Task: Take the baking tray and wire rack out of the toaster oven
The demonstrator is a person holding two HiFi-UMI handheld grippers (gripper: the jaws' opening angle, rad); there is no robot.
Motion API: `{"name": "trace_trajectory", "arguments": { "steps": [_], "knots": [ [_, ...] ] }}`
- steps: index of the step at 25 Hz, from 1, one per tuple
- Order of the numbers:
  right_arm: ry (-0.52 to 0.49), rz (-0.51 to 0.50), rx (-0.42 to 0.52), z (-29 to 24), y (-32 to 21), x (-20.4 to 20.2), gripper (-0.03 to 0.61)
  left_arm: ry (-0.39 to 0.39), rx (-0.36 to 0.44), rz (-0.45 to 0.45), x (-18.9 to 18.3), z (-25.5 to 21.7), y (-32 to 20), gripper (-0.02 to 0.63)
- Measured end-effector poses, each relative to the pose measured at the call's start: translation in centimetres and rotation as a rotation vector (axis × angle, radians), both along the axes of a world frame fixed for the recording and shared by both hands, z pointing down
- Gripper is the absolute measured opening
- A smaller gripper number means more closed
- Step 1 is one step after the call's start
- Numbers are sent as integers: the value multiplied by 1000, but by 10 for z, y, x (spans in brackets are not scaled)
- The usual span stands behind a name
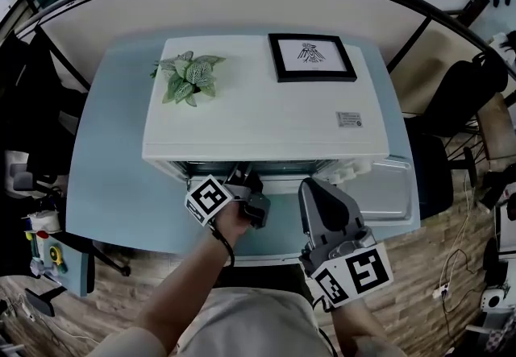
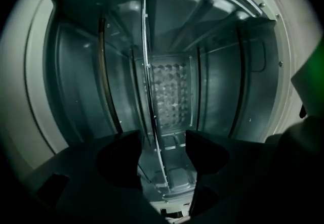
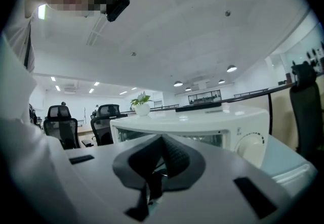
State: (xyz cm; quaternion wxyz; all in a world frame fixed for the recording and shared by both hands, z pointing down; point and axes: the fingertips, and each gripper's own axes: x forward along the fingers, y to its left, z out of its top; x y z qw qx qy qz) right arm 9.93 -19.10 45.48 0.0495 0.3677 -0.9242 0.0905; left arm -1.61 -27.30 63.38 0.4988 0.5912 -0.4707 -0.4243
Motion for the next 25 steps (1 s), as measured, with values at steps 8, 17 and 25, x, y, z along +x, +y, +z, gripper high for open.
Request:
{"name": "trace_trajectory", "arguments": {
  "steps": [8, 17, 25],
  "knots": [
    [12, 24, -5, 14, -9, 3, 3, 85, 81, -5, -3, -7, -33, 171],
    [12, 38, -28, 17, -7, 6, 3, 68, 28, 9, 1, 4, -29, 9],
    [21, 22, -67, 5, 9, 4, 3, 82, 7, 50, 12, 2, 1, 8]
  ]
}}
